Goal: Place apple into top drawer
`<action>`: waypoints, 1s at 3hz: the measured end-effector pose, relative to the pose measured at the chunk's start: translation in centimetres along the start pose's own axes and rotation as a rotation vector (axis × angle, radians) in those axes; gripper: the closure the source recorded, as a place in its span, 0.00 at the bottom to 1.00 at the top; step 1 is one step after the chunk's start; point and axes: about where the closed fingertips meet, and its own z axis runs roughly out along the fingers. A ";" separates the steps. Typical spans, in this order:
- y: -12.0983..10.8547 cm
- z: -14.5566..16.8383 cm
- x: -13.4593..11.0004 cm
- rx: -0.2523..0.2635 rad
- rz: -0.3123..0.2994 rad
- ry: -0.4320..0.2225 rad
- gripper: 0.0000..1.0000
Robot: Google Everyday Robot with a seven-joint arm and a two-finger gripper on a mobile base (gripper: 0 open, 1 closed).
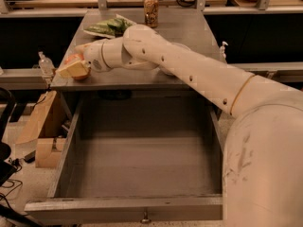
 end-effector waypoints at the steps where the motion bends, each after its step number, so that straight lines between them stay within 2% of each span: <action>1: 1.2 1.3 0.4 -0.054 0.003 0.041 0.58; 2: 1.6 1.7 0.4 -0.066 0.004 0.045 0.55; 3: 1.7 1.8 0.4 -0.068 0.004 0.045 0.32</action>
Offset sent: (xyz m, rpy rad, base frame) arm -0.0081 0.0141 -0.0090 -0.0395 0.0308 0.0459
